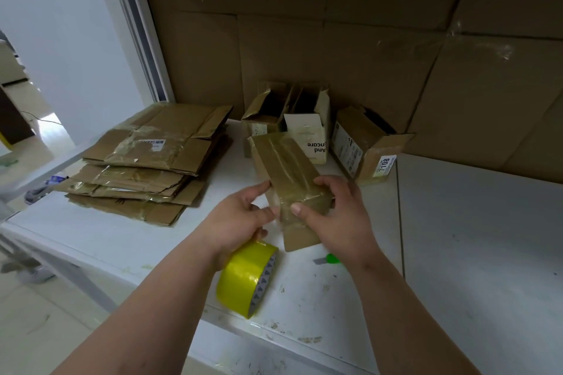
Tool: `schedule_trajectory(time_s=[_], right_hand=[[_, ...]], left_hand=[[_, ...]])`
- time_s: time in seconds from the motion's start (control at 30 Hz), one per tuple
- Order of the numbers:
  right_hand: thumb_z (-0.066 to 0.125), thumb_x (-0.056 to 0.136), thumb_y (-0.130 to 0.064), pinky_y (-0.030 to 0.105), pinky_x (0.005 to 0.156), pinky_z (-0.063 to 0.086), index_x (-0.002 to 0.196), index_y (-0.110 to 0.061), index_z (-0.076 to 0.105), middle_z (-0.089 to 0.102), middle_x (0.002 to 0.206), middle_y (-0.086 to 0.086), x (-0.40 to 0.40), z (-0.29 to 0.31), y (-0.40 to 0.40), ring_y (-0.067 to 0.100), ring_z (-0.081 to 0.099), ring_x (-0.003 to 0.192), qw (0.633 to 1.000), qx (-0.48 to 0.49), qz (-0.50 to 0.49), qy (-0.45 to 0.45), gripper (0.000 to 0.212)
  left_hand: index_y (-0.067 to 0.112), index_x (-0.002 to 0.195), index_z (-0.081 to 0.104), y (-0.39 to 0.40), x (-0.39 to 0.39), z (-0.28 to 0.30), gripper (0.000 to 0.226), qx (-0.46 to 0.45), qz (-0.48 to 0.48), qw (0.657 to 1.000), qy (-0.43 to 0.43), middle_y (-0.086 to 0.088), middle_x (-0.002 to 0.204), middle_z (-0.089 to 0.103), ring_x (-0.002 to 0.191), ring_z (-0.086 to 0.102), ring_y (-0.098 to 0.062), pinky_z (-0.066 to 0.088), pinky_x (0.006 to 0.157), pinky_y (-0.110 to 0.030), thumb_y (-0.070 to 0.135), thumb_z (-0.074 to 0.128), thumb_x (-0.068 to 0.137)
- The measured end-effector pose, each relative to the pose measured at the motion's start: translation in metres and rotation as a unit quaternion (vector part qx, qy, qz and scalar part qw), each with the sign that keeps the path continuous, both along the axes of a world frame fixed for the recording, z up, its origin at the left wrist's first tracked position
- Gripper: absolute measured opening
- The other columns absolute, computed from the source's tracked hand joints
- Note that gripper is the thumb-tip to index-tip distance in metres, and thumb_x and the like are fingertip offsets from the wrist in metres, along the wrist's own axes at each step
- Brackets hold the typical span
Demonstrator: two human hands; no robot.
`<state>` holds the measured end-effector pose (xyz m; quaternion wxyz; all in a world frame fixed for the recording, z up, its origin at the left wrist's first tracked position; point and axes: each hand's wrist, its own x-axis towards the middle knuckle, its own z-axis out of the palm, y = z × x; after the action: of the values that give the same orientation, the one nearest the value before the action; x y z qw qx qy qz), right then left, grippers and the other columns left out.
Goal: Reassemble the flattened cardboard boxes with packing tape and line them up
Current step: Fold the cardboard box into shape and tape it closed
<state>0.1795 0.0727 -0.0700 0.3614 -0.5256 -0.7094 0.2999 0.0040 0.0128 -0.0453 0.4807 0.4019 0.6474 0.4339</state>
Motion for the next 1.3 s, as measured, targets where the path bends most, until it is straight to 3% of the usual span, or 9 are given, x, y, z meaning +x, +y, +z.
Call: schedule_trajectory(time_s=[0.17, 0.47, 0.67, 0.8, 0.93, 0.97, 1.07, 1.2, 1.3], right_hand=[[0.073, 0.083, -0.034, 0.014, 0.078, 0.043, 0.122, -0.029, 0.063, 0.050, 0.106, -0.008, -0.011, -0.002, -0.017, 0.003, 0.054, 0.081, 0.999, 0.044, 0.018, 0.012, 0.040], [0.070, 0.088, -0.038, 0.029, 0.077, 0.049, 0.111, -0.020, 0.064, 0.052, 0.109, 0.000, -0.028, 0.000, -0.025, 0.021, 0.061, 0.091, 0.991, 0.110, -0.003, -0.077, 0.030], [0.053, 0.099, -0.020, 0.031, 0.094, 0.049, 0.141, -0.030, 0.053, 0.055, 0.125, 0.002, -0.016, -0.002, -0.028, 0.019, 0.060, 0.104, 0.995, 0.062, 0.030, -0.065, 0.043], [0.051, 0.099, -0.016, 0.032, 0.097, 0.050, 0.150, -0.041, 0.033, 0.048, 0.129, -0.009, -0.010, -0.008, -0.042, 0.009, 0.056, 0.109, 0.999, 0.034, 0.019, -0.011, 0.060], [0.063, 0.090, -0.022, 0.037, 0.082, 0.054, 0.110, -0.024, 0.057, 0.055, 0.104, -0.009, -0.013, -0.010, -0.063, 0.007, 0.057, 0.089, 0.996, 0.078, -0.036, 0.032, 0.021], [0.064, 0.091, -0.027, 0.037, 0.073, 0.053, 0.094, -0.024, 0.058, 0.057, 0.087, -0.011, -0.014, -0.011, -0.070, 0.003, 0.055, 0.075, 0.997, 0.054, -0.010, 0.047, 0.008], [0.060, 0.091, -0.050, 0.028, 0.058, 0.041, 0.064, -0.027, 0.056, 0.053, 0.056, -0.013, -0.020, -0.010, -0.092, 0.002, 0.045, 0.054, 0.986, -0.084, 0.137, 0.043, 0.036], [0.069, 0.083, -0.046, 0.036, 0.083, 0.055, 0.095, -0.017, 0.069, 0.072, 0.087, -0.007, -0.029, -0.017, -0.098, 0.013, 0.067, 0.083, 0.946, -0.209, 0.235, 0.078, 0.031], [0.067, 0.078, -0.044, 0.041, 0.079, 0.050, 0.097, -0.011, 0.067, 0.064, 0.085, 0.002, -0.029, -0.016, -0.093, 0.016, 0.060, 0.079, 0.939, -0.218, 0.221, 0.148, 0.038]], left_hand=[[0.041, 0.141, 0.050, -0.006, -0.008, -0.001, 0.067, -0.008, -0.003, 0.999, -0.033, -0.005, 0.053, 0.051, 0.062, 0.052, -0.025, 0.053, 0.084, -0.051, 0.000, 0.061, 0.090], [0.036, 0.140, 0.053, -0.012, -0.010, -0.001, 0.049, 0.008, 0.035, 0.999, 0.037, 0.011, 0.053, 0.054, 0.053, 0.050, -0.010, 0.054, 0.090, -0.049, 0.023, 0.065, 0.095], [0.026, 0.137, 0.058, -0.026, -0.010, 0.004, 0.048, -0.012, 0.072, 0.997, -0.002, 0.009, 0.046, 0.054, 0.058, 0.053, -0.015, 0.055, 0.085, -0.041, 0.013, 0.068, 0.091], [0.024, 0.134, 0.059, -0.032, -0.006, 0.003, 0.044, 0.007, 0.106, 0.994, 0.040, 0.001, 0.072, 0.055, 0.063, 0.059, -0.015, 0.059, 0.084, -0.041, 0.029, 0.069, 0.092], [0.024, 0.114, 0.069, -0.036, 0.001, 0.003, 0.027, 0.057, 0.125, 0.985, 0.106, 0.000, 0.069, 0.062, 0.066, 0.060, -0.016, 0.050, 0.068, -0.030, 0.042, 0.057, 0.098], [0.022, 0.105, 0.070, -0.037, 0.002, 0.003, 0.027, 0.063, 0.135, 0.983, 0.105, 0.000, 0.063, 0.061, 0.064, 0.058, -0.017, 0.047, 0.065, -0.029, 0.043, 0.055, 0.099], [0.022, 0.099, 0.071, -0.042, 0.002, 0.005, 0.022, 0.066, 0.145, 0.984, 0.078, 0.003, 0.055, 0.058, 0.063, 0.056, -0.016, 0.046, 0.067, -0.031, 0.039, 0.057, 0.097], [0.024, 0.114, 0.069, -0.050, -0.006, 0.012, 0.031, 0.040, 0.043, 0.997, 0.044, 0.003, 0.065, 0.061, 0.069, 0.058, -0.012, 0.049, 0.079, -0.032, 0.010, 0.066, 0.087], [0.024, 0.119, 0.067, -0.055, -0.011, 0.017, 0.047, 0.041, -0.034, 0.991, 0.124, 0.004, 0.069, 0.059, 0.068, 0.053, -0.010, 0.044, 0.074, -0.026, -0.002, 0.069, 0.080]])
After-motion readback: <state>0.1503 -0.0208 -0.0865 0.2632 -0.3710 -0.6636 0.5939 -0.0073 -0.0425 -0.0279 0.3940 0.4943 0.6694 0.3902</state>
